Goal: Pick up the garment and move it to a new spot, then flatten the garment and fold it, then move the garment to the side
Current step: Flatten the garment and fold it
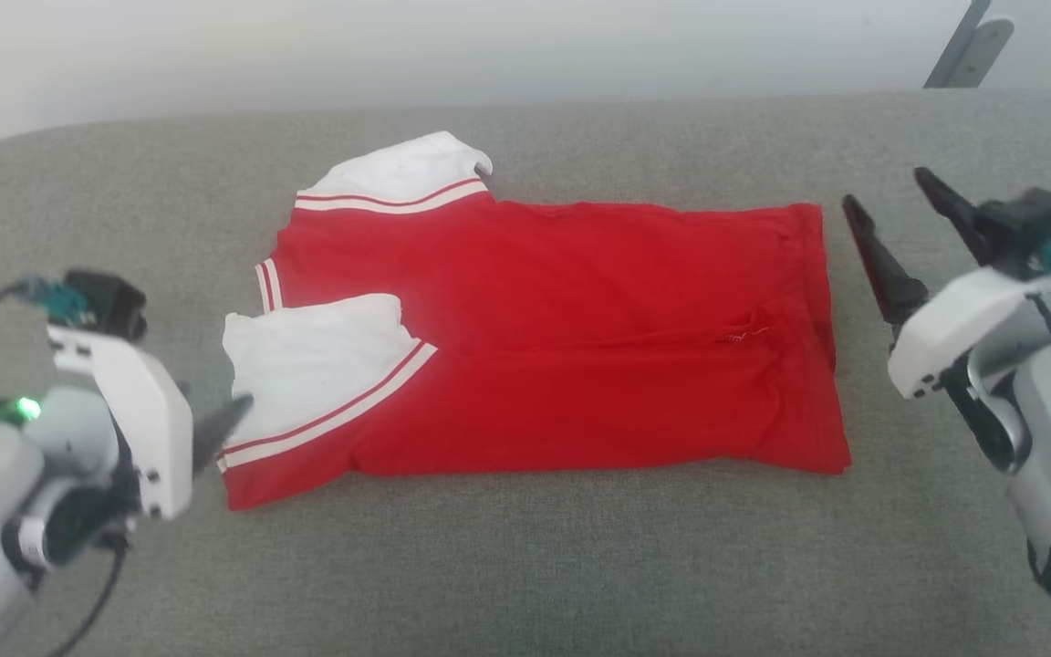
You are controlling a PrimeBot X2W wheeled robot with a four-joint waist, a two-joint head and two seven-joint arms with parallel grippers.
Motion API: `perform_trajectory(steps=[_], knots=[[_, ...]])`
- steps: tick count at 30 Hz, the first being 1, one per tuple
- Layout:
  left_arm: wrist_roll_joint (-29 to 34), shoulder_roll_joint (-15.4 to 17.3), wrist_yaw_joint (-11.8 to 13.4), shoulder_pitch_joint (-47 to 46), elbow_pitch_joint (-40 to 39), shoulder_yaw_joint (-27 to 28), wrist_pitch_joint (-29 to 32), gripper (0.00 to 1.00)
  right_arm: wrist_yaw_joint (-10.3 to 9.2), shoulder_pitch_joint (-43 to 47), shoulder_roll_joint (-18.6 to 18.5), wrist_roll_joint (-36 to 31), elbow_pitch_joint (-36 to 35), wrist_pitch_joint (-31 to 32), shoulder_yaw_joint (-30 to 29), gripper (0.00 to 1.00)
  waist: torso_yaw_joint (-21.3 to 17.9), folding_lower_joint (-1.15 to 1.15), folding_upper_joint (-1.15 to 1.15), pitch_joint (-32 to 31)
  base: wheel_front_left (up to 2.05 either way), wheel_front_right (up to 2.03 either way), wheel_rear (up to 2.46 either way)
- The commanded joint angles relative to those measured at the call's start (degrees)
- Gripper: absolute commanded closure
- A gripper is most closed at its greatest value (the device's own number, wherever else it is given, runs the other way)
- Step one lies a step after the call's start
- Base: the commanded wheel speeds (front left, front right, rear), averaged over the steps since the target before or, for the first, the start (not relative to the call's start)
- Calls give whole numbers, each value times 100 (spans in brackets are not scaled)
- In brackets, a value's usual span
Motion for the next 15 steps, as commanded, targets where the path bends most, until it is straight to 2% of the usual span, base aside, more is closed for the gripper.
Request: perform_trajectory(steps=[1,8,10,15], knots=[[-48,48,115,169,-187,-5,-16,0,-9,185,119,-225,-85,-154,-241,0,-2,0,0,-40,0,0,0],[-224,310,632,808,-858,-29,-81,0,-10,1135,880,-1528,-1018,-436,-1696,0,-114,0,0,-77,0,0,0],[-254,315,681,873,-886,-26,-94,0,-9,1280,996,-1678,-1185,-450,-1843,0,-136,0,0,-70,0,0,0],[-308,299,891,1078,-751,-31,-119,0,-9,1946,1618,-2156,-1984,-272,-2438,0,-295,0,0,7,0,0,0]])
